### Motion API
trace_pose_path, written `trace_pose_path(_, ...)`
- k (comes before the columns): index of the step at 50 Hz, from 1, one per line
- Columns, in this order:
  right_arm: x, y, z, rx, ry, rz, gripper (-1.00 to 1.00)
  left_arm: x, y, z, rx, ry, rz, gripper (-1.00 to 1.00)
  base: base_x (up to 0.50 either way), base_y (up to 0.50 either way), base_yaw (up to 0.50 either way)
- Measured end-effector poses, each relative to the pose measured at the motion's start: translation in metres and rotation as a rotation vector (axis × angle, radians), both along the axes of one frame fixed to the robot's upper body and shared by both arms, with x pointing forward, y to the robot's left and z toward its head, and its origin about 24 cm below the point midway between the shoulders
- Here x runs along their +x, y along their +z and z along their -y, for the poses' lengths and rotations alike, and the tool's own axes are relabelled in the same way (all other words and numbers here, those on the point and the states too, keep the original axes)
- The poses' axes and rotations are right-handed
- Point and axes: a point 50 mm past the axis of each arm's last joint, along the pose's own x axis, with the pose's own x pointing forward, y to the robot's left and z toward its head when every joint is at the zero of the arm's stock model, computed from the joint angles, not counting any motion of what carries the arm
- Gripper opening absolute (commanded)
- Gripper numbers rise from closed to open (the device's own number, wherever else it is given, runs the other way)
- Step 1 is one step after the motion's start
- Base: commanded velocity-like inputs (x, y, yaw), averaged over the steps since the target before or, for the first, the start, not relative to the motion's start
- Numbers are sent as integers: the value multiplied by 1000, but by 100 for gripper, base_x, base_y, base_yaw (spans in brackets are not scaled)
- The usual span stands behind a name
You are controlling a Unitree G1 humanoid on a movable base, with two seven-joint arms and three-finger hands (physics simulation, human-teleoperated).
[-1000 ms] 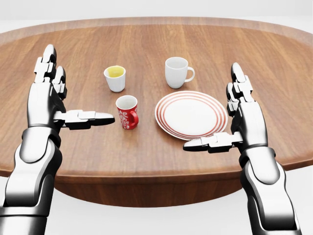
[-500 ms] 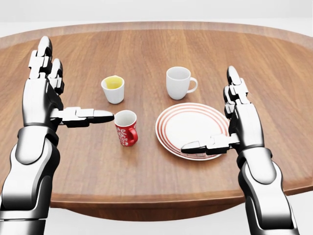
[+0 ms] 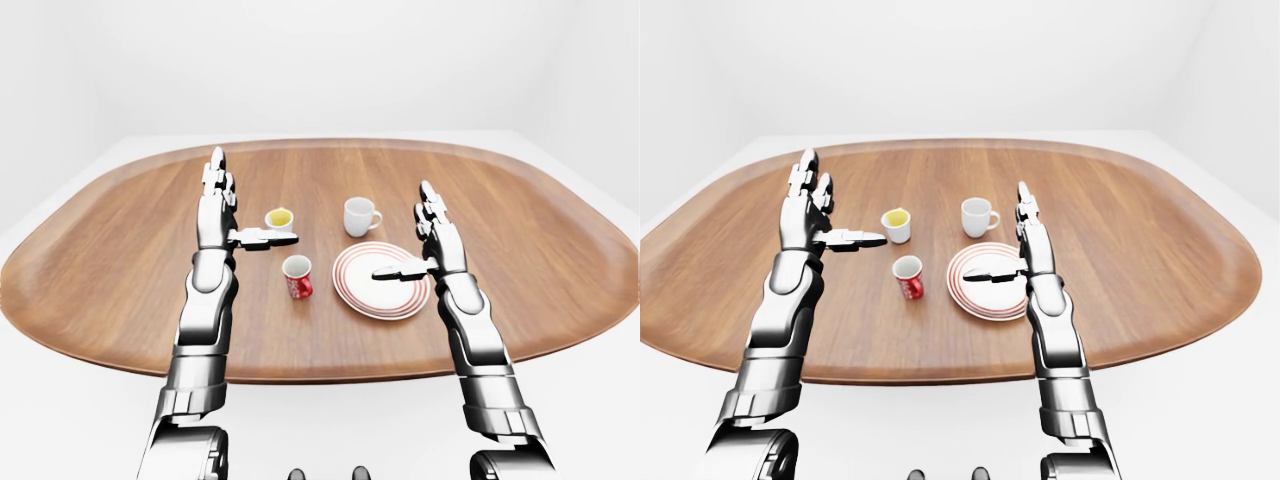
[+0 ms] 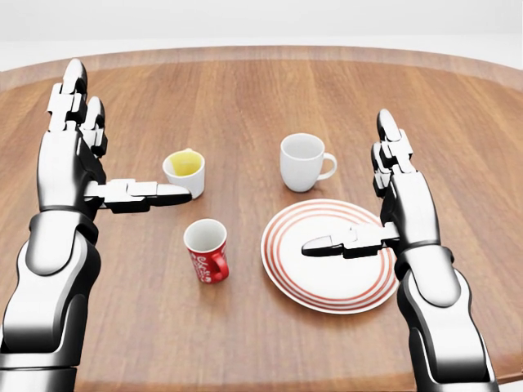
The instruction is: Pick up the red mug and put it on the plate
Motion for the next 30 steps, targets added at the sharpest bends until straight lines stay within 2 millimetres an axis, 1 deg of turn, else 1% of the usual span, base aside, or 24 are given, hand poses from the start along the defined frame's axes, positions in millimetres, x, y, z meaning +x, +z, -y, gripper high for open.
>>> trace_pose_path(30, 1, -2, -2, -4, 5, -9, 100, 0, 1, -1, 2, 3, 5, 100, 28, 0, 0)
